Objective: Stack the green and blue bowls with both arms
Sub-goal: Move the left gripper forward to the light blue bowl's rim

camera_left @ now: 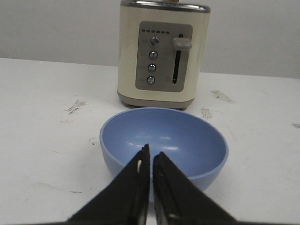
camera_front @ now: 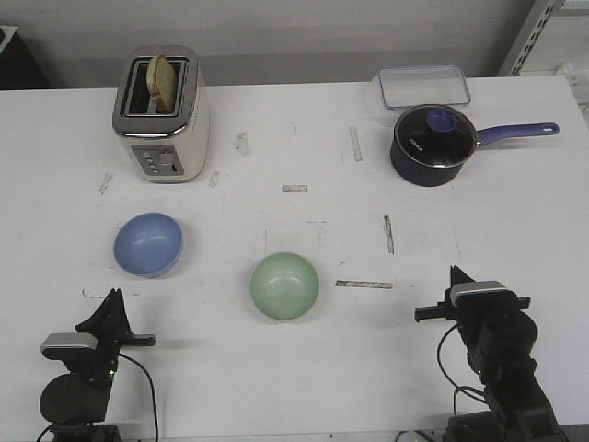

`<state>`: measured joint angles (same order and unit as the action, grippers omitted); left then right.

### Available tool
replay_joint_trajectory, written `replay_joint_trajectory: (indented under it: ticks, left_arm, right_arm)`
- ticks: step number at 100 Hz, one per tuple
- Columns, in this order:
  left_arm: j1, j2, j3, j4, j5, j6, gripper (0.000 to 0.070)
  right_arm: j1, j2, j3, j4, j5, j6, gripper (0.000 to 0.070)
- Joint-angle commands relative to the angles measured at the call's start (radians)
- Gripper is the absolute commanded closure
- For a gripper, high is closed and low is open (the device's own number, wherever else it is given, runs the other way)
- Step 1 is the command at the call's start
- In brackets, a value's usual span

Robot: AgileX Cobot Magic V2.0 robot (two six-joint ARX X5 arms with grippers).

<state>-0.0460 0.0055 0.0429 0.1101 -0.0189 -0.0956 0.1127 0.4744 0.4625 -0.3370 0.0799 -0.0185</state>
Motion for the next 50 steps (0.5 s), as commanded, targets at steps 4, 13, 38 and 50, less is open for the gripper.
replay_joint_trajectory:
  ticks: [4,13,38,50]
  left_arm:
    - [0.000,0.006,0.081,0.049,0.003,-0.036,0.0698]
    - [0.001,0.052,0.195,0.029,0.003,0.008,0.0699]
    - [0.002,0.396,0.664,-0.179,-0.002,0.070,0.0698]
    - [0.015,0.610,0.879,-0.310,-0.011,0.073,0.0698]
  right_arm:
    - [0.001,-0.018,-0.013,0.022,0.000,0.003,0.0700]
    - [0.001,-0.019,-0.014,0.029,0.000,0.003,0.0700]
    - [0.001,-0.014,-0.014,0.060,0.000,0.003,0.0700]
    - [0.001,-0.014,-0.014,0.060,0.000,0.003,0.0700]
